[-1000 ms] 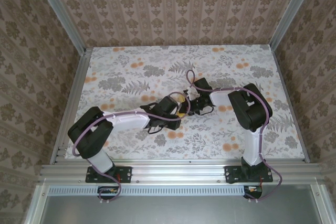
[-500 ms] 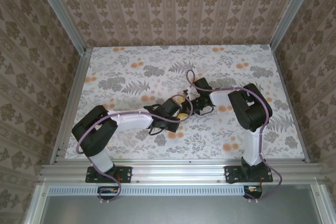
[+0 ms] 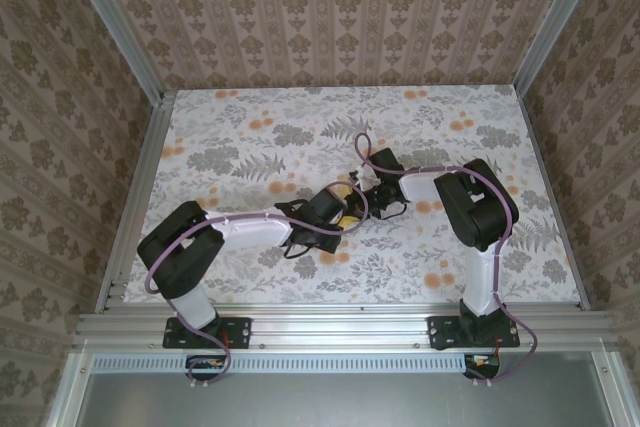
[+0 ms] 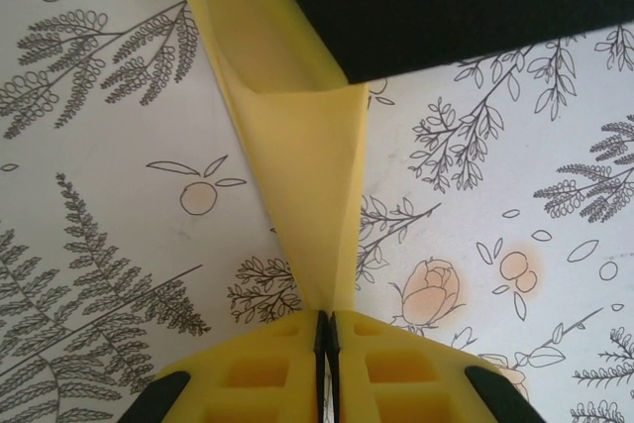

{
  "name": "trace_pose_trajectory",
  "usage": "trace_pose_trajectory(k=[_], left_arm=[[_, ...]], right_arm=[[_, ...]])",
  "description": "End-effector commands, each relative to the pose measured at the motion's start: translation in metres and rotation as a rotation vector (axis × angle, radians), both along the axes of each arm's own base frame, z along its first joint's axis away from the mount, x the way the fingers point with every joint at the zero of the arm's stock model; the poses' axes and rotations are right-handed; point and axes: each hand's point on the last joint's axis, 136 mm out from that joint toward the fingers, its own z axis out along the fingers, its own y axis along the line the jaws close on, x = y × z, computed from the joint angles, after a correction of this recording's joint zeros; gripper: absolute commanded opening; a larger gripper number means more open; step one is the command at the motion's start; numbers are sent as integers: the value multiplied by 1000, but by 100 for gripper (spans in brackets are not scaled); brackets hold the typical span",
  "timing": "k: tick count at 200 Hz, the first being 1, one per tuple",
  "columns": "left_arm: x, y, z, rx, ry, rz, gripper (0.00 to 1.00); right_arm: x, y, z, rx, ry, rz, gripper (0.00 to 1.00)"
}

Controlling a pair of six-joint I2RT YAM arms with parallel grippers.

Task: Fold a paper plane with a square sheet of paper (pick it up from the middle)
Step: Fold the wing for the fifth time at the center of the table.

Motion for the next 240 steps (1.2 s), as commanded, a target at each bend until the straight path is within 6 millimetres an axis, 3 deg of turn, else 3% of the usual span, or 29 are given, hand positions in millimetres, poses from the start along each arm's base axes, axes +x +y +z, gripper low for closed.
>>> trace_pose_trajectory(k=[1,179,240], left_arm=[[-11,2,-6,40,25,-33,13],[-24,13,-8,56,41,-42,12],[-24,18,-13,92,36,-47,5]], right_arm=[[-11,-34,-60,-227,75,-54,11],[-13,-34,-63,-229,77,-52,11],[-13,-34,-62,-228,79,-52,11]])
